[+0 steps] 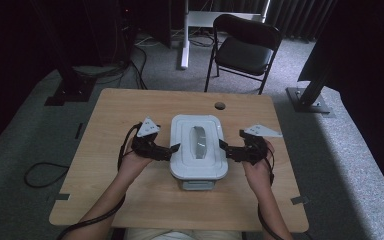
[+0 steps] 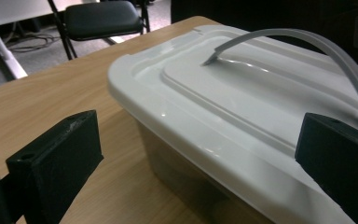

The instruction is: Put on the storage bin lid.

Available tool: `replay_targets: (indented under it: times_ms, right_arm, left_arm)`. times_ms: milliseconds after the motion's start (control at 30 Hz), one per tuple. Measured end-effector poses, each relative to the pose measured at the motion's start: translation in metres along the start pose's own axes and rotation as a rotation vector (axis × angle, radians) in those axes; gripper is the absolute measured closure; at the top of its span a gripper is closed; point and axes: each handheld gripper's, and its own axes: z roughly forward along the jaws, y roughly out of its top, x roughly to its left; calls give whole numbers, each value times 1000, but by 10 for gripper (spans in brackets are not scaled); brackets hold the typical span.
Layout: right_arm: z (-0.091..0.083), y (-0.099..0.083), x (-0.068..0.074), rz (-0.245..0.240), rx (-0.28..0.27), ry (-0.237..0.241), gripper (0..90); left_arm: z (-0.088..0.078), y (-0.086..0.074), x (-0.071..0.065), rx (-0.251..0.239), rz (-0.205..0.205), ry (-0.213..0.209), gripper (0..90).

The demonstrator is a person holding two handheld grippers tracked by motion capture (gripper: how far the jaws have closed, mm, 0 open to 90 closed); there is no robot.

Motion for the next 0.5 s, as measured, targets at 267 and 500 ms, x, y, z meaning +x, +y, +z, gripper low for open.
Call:
replay_targets:
  times_ms: [267,500]
  right_arm:
    - [0,-3,-6,-23,13,-44,106]
    - [-3,-6,-11,-8,2,-59,106]
  left_arm:
    - [-6,-4,9,-15,-16,13,10]
    - [-16,-8,21,-27,-35,33,10]
